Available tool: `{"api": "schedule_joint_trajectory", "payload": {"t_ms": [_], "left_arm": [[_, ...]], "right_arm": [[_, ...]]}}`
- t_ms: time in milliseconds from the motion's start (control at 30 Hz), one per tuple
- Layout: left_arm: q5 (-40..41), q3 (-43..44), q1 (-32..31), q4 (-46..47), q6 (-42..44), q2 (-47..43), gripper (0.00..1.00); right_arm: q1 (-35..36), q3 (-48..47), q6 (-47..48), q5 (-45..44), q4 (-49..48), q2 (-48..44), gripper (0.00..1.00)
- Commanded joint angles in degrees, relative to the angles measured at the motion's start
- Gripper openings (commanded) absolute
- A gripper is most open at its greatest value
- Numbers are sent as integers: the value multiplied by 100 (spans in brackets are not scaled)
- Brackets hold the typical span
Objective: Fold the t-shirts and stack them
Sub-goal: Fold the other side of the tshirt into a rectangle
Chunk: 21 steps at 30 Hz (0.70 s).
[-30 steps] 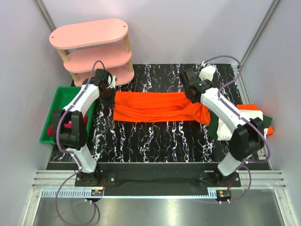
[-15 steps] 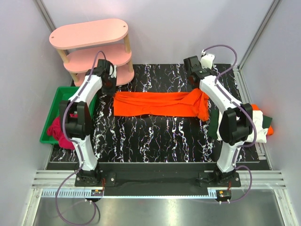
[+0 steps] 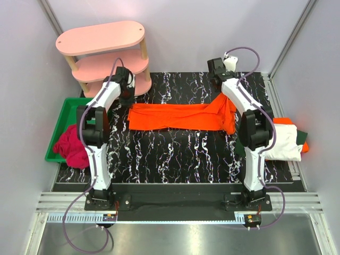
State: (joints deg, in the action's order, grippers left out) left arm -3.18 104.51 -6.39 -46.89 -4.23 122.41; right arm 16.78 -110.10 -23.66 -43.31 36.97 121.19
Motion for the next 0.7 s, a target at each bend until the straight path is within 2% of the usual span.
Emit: {"api": "schedule_joint_trajectory", "payload": {"t_ms": [0, 433, 567, 600, 633, 667], "left_arm": [[125, 447, 24, 137, -34, 265, 0], [265, 746, 24, 93, 89, 617, 2], [274, 782, 24, 75, 142, 670, 20], [274, 773, 24, 75, 150, 661, 32], [274, 755, 24, 66, 142, 627, 40], [265, 738, 24, 84, 150, 574, 47]], "right_arm": [[-43, -599, 125, 209, -181, 448, 0], [-87, -1505, 116, 639, -102, 1337, 0], [-113, -1549, 72, 657, -50, 1504, 1], [-130, -1619, 55, 666, -24, 1548, 15], [-131, -1637, 54, 666, -6, 1548, 24], [-131, -1646, 37, 666, -14, 1514, 43]]}}
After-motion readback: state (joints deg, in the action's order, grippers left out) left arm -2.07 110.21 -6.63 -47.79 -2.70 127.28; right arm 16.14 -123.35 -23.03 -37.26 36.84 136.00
